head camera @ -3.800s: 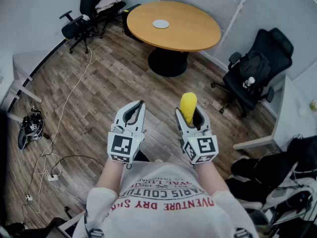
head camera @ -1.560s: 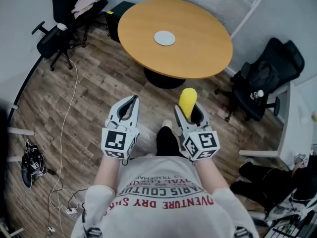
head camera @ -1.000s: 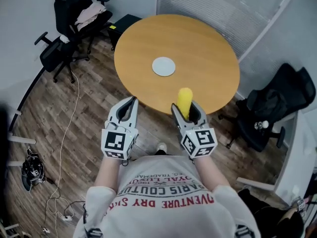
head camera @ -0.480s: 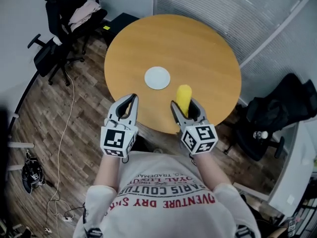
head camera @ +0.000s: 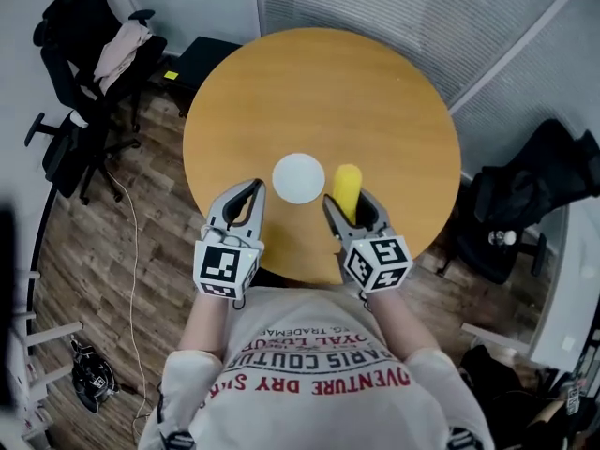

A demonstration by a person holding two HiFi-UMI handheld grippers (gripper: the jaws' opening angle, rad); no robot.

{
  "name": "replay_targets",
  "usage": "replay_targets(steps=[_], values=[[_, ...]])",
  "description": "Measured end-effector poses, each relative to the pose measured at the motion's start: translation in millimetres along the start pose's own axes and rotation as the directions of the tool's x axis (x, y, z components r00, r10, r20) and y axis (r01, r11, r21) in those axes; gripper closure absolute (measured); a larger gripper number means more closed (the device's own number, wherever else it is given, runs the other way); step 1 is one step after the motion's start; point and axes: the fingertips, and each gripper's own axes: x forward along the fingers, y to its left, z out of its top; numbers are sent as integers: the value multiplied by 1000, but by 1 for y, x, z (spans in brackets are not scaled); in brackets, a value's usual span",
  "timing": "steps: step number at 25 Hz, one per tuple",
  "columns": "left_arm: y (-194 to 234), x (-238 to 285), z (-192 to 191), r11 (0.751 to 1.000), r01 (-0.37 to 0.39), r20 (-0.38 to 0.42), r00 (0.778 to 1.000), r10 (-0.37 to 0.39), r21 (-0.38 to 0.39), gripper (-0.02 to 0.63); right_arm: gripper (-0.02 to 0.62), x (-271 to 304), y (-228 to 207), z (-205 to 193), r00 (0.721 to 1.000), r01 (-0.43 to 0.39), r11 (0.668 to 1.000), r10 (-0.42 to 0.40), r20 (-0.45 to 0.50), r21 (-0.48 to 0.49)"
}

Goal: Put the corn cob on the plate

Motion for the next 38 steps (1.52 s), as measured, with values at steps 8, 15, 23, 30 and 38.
replay_targets(steps=[8, 15, 23, 30, 38], values=[[58, 62, -22, 990, 138, -34, 990, -138, -24, 571, 333, 69, -11, -15, 989, 135, 990, -132, -70, 35], [76, 99, -63, 972, 223, -88, 969, -229, -78, 571, 333, 110, -27, -66, 954, 221, 975, -210, -215, 31], [85, 115, -102, 960, 246, -145, 953, -265, -136, 571, 332, 145, -43, -133, 895, 255, 966, -217, -389, 48], [91, 112, -115, 960, 241, -179, 948, -264, -140, 571, 331, 164, -39, -177, 835, 227, 972, -160, -526, 65], [102, 105, -125, 962, 229, -203, 945, -256, -148, 571, 331, 179, -41, -191, 793, 252, 967, -180, -583, 43]])
